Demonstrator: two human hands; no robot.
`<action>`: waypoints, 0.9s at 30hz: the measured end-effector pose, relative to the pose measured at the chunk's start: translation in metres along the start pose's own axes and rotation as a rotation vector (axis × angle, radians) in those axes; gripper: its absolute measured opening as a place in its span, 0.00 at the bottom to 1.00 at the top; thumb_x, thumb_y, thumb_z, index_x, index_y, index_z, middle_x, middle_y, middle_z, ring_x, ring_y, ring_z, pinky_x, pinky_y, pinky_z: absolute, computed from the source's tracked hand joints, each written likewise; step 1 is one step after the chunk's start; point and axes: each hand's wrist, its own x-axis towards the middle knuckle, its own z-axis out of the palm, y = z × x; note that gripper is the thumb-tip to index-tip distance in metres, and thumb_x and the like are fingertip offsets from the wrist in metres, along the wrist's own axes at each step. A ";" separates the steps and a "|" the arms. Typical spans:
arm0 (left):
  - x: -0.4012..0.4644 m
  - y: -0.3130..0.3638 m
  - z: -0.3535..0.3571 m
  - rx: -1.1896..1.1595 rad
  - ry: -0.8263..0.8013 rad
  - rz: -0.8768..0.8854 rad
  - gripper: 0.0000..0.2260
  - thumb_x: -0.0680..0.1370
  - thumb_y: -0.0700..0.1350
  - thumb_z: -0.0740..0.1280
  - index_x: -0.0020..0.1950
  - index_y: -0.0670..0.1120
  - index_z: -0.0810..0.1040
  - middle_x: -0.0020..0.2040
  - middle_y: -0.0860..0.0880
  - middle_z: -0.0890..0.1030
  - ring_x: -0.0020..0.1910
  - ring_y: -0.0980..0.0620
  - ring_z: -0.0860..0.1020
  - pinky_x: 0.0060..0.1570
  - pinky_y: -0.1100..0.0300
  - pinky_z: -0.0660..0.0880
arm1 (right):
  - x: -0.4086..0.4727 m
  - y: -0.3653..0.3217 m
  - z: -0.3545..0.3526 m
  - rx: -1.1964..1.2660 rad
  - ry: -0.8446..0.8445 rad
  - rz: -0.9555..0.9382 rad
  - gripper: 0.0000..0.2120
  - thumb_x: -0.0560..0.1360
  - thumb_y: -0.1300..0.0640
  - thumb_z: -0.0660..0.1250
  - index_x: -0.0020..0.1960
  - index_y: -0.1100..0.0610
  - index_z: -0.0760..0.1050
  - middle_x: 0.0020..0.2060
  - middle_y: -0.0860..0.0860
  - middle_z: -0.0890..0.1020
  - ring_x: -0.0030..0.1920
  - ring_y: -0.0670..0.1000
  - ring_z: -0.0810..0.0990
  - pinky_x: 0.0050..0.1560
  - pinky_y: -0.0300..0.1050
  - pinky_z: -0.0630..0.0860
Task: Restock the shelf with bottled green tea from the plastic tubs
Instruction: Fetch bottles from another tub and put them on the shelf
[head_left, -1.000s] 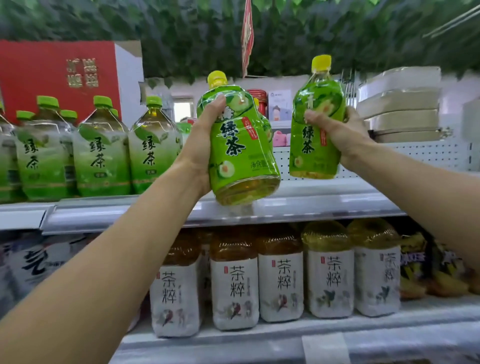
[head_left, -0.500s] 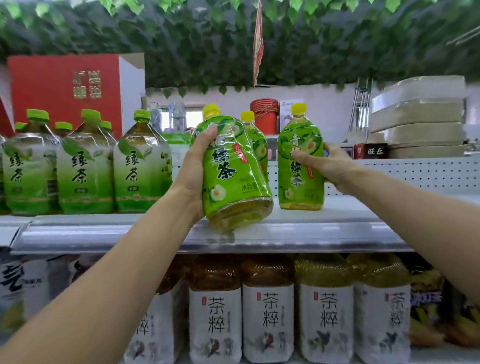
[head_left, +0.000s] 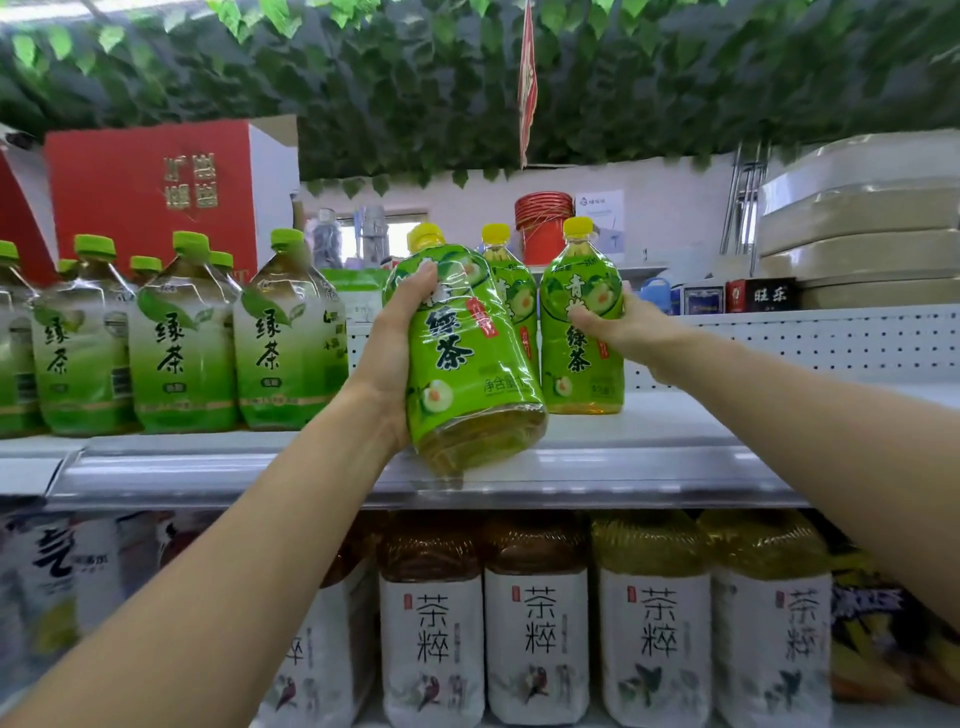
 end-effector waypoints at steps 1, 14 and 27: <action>-0.003 0.001 0.003 0.012 0.008 0.002 0.20 0.80 0.58 0.63 0.41 0.47 0.86 0.41 0.44 0.87 0.36 0.45 0.86 0.36 0.49 0.84 | -0.005 -0.003 0.002 -0.088 0.130 -0.047 0.32 0.76 0.40 0.67 0.70 0.59 0.64 0.66 0.55 0.71 0.66 0.55 0.69 0.68 0.52 0.65; 0.008 -0.007 0.076 0.313 -0.018 0.514 0.42 0.63 0.70 0.75 0.68 0.47 0.72 0.60 0.43 0.82 0.58 0.44 0.83 0.55 0.44 0.81 | -0.097 -0.022 -0.025 0.319 -0.196 -0.442 0.37 0.59 0.51 0.83 0.64 0.58 0.74 0.51 0.53 0.86 0.53 0.53 0.85 0.57 0.53 0.80; 0.089 -0.045 0.077 1.729 0.034 0.726 0.50 0.70 0.66 0.73 0.82 0.59 0.45 0.81 0.39 0.50 0.80 0.38 0.46 0.79 0.43 0.43 | -0.059 0.055 -0.091 0.242 0.140 -0.070 0.58 0.37 0.37 0.85 0.65 0.52 0.73 0.51 0.50 0.86 0.51 0.52 0.85 0.57 0.54 0.80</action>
